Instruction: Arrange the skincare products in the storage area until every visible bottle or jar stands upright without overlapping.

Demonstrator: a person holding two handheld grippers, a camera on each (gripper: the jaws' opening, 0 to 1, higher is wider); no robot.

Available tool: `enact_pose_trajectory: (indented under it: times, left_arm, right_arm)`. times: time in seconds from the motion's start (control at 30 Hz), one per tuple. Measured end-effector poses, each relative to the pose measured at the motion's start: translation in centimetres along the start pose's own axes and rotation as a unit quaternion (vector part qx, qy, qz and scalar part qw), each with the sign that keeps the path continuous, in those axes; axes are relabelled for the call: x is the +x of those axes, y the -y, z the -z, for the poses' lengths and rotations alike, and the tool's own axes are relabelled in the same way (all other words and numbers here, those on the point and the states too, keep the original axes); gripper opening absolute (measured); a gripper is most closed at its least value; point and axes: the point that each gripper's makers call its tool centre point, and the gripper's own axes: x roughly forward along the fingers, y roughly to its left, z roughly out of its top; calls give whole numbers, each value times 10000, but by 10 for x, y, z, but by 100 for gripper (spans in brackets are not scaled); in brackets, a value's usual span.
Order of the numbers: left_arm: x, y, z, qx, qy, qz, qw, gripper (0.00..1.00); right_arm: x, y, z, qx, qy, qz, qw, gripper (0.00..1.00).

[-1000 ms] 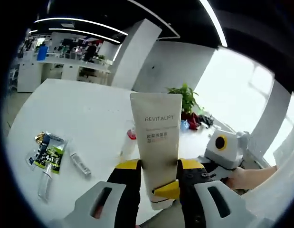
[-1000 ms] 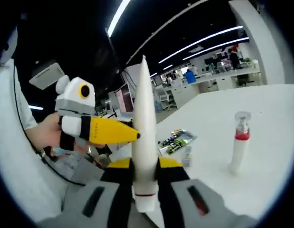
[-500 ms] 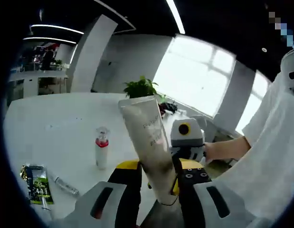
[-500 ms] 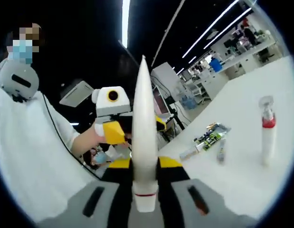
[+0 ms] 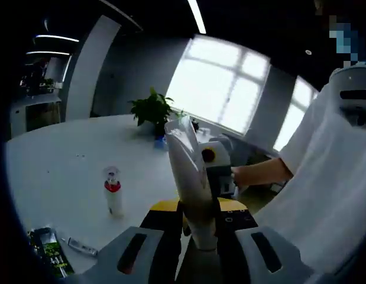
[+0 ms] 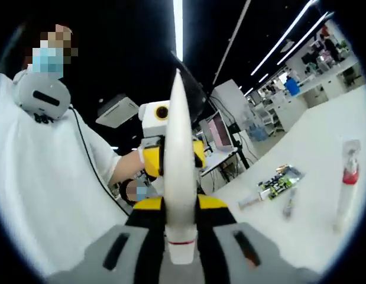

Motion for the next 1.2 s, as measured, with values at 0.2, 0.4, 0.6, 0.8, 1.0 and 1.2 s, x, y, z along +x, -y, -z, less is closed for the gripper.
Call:
enact_pose_trajectory:
  times: [0.2,0.4,0.6,0.8,1.0,1.2]
  left_arm:
    - [4,0,2,199,-274,52,9994,17]
    - [7,-12,11,443,-683,-118,9966,16]
    - [13,-21,28,699,-1051,-113,9919,15]
    - [18,-38,45,587,-1108,-205,9919,15]
    - [24,-53,67,820,-1381,-385,9863,15]
    - [32,-69,93,1081,-1668,-526,9786,16]
  right_arm:
    - [0,3,3,-160,-75,-32,9998,19]
    - [2,18,9,-378,-234,223,9988,20]
    - [2,32,24,-675,-658,448,9945,21]
    - [-3,54,41,-956,-1033,806,9868,21]
    - [-3,74,62,-1154,-1388,998,9785,22]
    - [-2,95,88,-1233,-1805,1216,9682,22]
